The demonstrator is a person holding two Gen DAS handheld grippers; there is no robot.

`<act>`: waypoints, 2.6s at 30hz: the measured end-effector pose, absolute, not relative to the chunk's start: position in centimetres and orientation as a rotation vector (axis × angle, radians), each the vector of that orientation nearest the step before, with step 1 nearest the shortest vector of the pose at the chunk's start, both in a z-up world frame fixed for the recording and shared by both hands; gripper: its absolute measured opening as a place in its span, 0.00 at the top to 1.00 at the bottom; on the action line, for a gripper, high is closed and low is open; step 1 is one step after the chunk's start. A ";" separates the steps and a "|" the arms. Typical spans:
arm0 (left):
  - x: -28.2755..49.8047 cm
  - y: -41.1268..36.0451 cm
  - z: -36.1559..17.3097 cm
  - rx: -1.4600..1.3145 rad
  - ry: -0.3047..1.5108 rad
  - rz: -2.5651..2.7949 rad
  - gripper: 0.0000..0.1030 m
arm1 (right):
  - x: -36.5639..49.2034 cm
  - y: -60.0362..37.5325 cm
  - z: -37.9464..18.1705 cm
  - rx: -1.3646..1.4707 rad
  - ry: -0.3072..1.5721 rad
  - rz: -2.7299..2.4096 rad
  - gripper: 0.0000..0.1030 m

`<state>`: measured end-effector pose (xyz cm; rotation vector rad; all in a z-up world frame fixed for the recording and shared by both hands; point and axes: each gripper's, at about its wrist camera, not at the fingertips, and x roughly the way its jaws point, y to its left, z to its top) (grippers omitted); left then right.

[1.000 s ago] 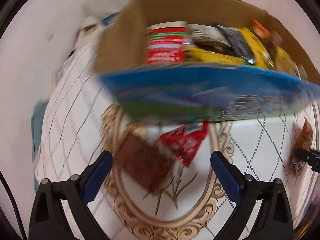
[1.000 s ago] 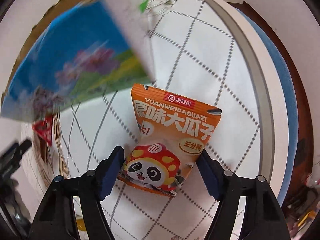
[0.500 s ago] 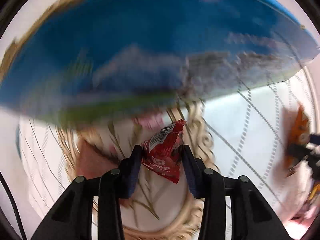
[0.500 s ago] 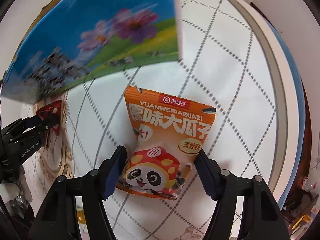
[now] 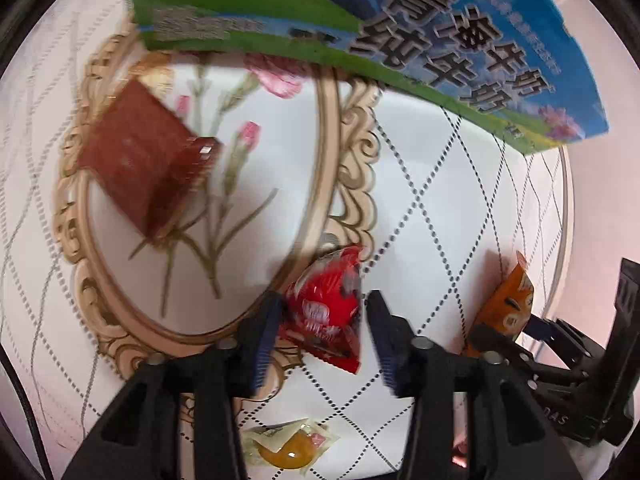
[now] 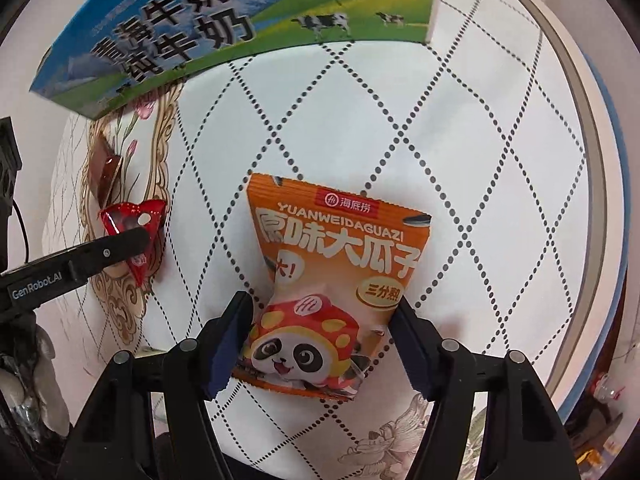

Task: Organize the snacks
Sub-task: 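Carry both packets into the box and release them from both tools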

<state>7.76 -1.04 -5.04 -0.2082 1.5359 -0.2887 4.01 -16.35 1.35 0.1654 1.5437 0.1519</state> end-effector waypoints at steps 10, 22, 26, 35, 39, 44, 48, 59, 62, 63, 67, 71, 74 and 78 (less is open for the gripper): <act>7.7 -4.7 -5.7 -0.096 1.546 -0.282 0.63 | 5.8 -17.4 0.8 0.175 1.496 0.130 0.41; 8.4 -6.3 4.2 -0.190 1.401 -0.348 0.63 | 8.0 -20.1 9.3 0.345 1.373 0.230 0.43; 11.5 -5.4 10.4 -0.209 1.296 -0.359 0.63 | 11.6 -19.7 15.0 0.365 1.261 0.291 0.43; 20.5 -1.1 15.1 -0.130 1.193 -0.260 0.63 | 22.7 -16.9 19.4 0.295 1.135 0.273 0.43; 23.2 -1.1 12.9 -0.075 1.233 -0.206 0.63 | 26.2 -15.5 16.9 0.250 1.191 0.230 0.43; 25.3 -1.0 8.2 -0.077 1.350 -0.208 0.59 | 26.8 -15.8 12.4 0.255 1.326 0.186 0.36; 25.4 -0.6 6.3 -0.125 1.393 -0.213 0.08 | 26.0 -15.9 10.1 0.222 1.382 0.161 0.00; 23.6 0.1 7.3 -0.116 1.339 -0.174 0.08 | 24.6 -17.0 12.3 0.119 1.323 0.070 0.00; 22.3 0.0 8.4 -0.072 1.283 -0.141 0.08 | 23.8 -17.4 13.6 0.102 1.288 0.050 0.00; 21.8 -0.1 8.9 -0.059 1.260 -0.130 0.08 | 23.5 -17.5 14.1 0.093 1.273 0.043 0.00; 19.7 0.0 10.6 -0.052 1.193 -0.112 0.08 | 22.1 -17.8 15.9 0.088 1.234 0.046 0.00; 17.8 -0.2 12.2 -0.052 1.137 -0.112 0.08 | 20.4 -18.1 17.8 0.079 1.187 0.045 0.00; 16.3 -0.3 13.7 -0.047 1.095 -0.111 0.08 | 19.3 -18.3 18.9 0.068 1.149 0.036 0.00; 14.1 -0.5 15.9 -0.035 1.033 -0.112 0.08 | 17.3 -18.7 20.8 0.062 1.099 0.030 0.00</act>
